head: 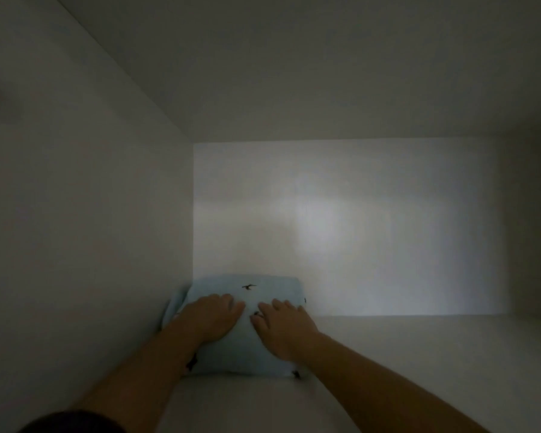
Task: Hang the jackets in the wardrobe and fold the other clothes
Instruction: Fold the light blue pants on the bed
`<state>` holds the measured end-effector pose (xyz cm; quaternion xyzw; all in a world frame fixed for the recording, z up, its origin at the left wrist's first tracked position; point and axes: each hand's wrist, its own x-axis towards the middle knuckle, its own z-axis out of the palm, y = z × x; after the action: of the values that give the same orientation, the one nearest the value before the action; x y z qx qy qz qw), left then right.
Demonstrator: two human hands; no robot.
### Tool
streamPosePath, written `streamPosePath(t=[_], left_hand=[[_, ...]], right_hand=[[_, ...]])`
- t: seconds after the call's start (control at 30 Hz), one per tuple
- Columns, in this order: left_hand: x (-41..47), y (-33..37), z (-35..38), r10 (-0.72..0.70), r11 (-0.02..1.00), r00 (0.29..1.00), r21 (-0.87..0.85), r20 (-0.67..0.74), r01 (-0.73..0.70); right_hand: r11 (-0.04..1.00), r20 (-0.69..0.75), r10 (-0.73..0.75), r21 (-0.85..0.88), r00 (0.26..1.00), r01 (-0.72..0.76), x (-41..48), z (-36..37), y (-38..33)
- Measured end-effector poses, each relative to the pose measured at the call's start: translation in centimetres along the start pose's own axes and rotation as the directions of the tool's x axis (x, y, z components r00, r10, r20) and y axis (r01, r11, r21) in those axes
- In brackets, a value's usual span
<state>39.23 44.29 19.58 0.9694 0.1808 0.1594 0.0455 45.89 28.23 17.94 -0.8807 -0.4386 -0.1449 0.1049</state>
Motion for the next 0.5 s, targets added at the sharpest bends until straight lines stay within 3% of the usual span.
streamPosePath(t=[0.13, 0.27, 0.5], left_hand=[[-3.5, 1.6, -1.2, 0.046, 0.993, 0.995, 0.108, 0.089, -0.055], [-6.8, 5.7, -3.3, 0.076, 0.976, 0.994, 0.196, 0.073, -0.089], [-20.2, 20.1, -5.2, 0.462, 0.887, 0.886, 0.001, -0.041, -0.462]], right_hand=[[0.998, 0.076, -0.041, -0.049, 0.996, 0.045, -5.2, -2.6, 0.8], [0.995, 0.095, -0.029, -0.097, 0.995, 0.038, -13.3, -6.9, 2.4], [0.985, -0.028, 0.043, -0.168, 0.999, -0.047, -34.6, -15.0, 5.2]])
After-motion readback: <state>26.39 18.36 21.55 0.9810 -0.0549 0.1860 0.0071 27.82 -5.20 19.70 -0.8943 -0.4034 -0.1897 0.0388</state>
